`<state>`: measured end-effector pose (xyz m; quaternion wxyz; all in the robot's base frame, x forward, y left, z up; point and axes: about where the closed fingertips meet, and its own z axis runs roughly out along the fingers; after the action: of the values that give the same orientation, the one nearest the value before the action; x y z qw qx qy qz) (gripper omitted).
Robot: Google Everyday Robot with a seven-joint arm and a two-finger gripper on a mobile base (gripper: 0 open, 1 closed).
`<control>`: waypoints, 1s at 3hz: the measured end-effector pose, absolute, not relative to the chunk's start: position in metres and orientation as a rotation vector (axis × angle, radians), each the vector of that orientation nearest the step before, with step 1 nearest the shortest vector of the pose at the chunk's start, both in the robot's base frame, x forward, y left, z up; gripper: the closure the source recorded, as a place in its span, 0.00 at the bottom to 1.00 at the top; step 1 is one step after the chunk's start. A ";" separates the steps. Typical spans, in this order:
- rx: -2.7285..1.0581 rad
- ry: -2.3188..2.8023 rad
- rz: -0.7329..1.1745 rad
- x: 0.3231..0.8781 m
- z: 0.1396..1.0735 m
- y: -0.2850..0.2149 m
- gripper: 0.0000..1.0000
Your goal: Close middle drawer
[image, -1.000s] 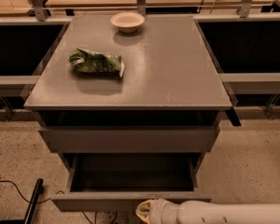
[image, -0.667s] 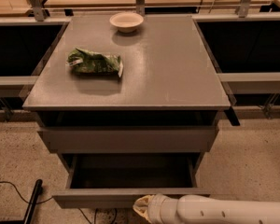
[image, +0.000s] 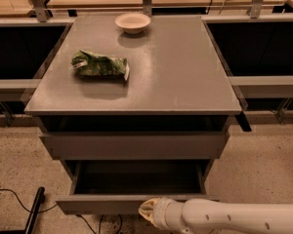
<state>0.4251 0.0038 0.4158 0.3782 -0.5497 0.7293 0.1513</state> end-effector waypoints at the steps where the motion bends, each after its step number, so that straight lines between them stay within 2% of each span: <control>1: -1.444 1.815 0.283 0.458 0.410 0.008 1.00; 3: -1.522 1.716 0.169 0.530 0.401 0.005 1.00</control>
Offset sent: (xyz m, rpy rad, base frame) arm 0.1136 0.0073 -0.0111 -0.1534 -0.2276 0.0735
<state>0.5297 0.0049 0.4011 0.4085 -0.6041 0.6809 0.0669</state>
